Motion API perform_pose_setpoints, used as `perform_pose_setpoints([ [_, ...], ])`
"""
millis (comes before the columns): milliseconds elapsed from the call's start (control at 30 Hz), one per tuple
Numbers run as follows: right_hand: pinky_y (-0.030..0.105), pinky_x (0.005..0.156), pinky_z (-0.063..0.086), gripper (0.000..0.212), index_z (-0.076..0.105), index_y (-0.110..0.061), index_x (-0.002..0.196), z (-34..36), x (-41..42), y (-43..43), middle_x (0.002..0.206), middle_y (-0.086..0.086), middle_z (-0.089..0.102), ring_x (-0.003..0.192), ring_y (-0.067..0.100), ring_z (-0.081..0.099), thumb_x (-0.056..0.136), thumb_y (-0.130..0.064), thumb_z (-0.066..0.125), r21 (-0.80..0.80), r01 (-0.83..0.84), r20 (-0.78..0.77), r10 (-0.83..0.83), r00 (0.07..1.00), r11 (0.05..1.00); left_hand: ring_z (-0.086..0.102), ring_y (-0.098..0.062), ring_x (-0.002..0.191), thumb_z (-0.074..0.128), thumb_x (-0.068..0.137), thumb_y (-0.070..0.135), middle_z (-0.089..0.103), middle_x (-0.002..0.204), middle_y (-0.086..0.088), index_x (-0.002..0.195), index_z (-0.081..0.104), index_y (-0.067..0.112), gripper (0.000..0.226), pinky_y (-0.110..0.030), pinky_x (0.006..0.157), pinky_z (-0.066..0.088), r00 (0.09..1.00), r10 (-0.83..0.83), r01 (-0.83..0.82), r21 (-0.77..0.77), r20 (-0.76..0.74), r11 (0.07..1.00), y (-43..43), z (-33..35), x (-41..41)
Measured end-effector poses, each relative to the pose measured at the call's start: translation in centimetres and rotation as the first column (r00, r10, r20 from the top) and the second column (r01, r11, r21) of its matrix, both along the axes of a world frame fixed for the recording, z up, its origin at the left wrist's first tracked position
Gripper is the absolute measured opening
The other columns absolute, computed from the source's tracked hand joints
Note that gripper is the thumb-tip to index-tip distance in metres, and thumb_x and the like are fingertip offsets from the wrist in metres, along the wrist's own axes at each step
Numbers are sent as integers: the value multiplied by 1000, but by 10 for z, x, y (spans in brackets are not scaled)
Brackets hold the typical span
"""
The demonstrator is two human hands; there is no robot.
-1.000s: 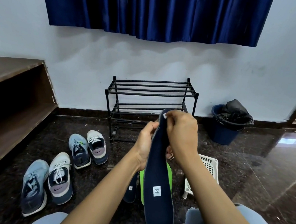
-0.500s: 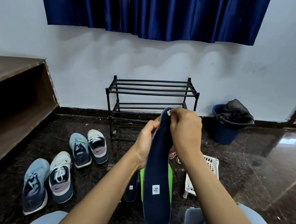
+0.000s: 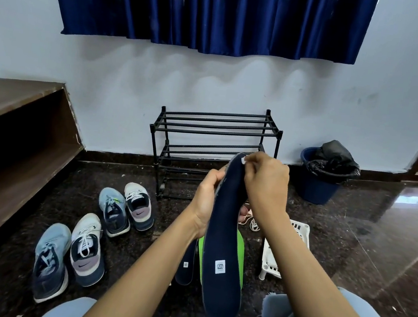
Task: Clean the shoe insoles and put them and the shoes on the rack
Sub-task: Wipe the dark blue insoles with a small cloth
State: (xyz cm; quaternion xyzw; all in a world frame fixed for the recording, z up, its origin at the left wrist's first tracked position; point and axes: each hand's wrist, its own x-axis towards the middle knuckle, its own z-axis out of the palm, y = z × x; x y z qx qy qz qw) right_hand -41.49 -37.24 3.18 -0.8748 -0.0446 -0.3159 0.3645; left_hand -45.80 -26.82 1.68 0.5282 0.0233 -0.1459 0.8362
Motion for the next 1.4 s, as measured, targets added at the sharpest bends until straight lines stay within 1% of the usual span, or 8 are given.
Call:
perform_pose_setpoints([
  [200, 39, 80, 51, 16, 72, -16, 90, 2, 2, -6, 82, 7, 72, 81, 26, 66, 84, -13, 57, 157, 23, -55, -15, 998, 987, 55, -23, 53, 31, 94, 55, 60, 67, -11, 87, 63, 4, 61, -29, 52, 39, 999, -47, 48, 26, -12, 999, 1, 3, 0],
  [333, 38, 79, 51, 19, 73, -18, 91, -4, -3, -2, 85, 8, 72, 82, 27, 65, 84, -11, 57, 82, -28, -49, 32, 998, 996, 52, -23, 53, 31, 93, 65, 57, 68, -12, 84, 65, 5, 69, -28, 52, 40, 998, -56, 56, -15, -30, 998, 2, 4, 1],
  [500, 37, 75, 49, 21, 73, -13, 96, -9, -13, 5, 87, 12, 70, 87, 29, 62, 86, -8, 56, -84, -58, -22, 57, 998, 995, 55, -25, 64, 34, 94, 64, 61, 73, -12, 76, 74, 10, 69, -35, 62, 41, 998, -36, 34, -38, -53, 999, 5, 1, 1],
  [700, 37, 77, 51, 17, 72, -13, 88, -1, -1, -1, 79, 7, 71, 77, 25, 65, 84, -9, 55, 139, -16, -27, 20, 999, 990, 54, -25, 55, 29, 95, 65, 59, 69, -15, 88, 66, 2, 73, -31, 55, 41, 997, -44, 43, -11, -56, 999, 2, 1, -2],
  [967, 43, 77, 51, 9, 69, -15, 87, 1, 0, 7, 80, 2, 71, 79, 24, 66, 84, -12, 61, 204, -123, 134, 97, 986, 971, 54, -24, 53, 27, 95, 66, 61, 64, -12, 80, 67, 7, 72, -29, 52, 39, 996, -25, 25, 1, -80, 1000, 0, 6, -2],
  [1067, 39, 75, 52, 11, 71, -11, 88, 1, -7, 14, 81, 4, 71, 77, 24, 66, 83, -7, 62, 91, -203, 211, 180, 961, 975, 62, -21, 58, 26, 97, 63, 66, 66, -8, 85, 67, 12, 67, -28, 56, 46, 996, 12, -11, 17, -85, 1000, -5, 5, -2],
  [1200, 32, 69, 44, 15, 70, -12, 89, -6, -15, 25, 76, 8, 69, 74, 25, 60, 83, -12, 56, -81, -262, 195, 273, 942, 962, 69, -19, 74, 31, 97, 62, 72, 76, -7, 93, 69, 15, 60, -31, 68, 52, 992, 103, -105, -26, -70, 994, -1, 5, 1],
  [1400, 36, 68, 48, 17, 71, -9, 89, 1, 6, 6, 78, 11, 70, 77, 31, 61, 84, -8, 55, -68, -96, 194, 107, 975, 993, 56, -24, 54, 22, 96, 66, 62, 65, -12, 84, 65, 8, 73, -29, 54, 41, 995, 27, -23, 49, -97, 999, -5, 7, -3],
])
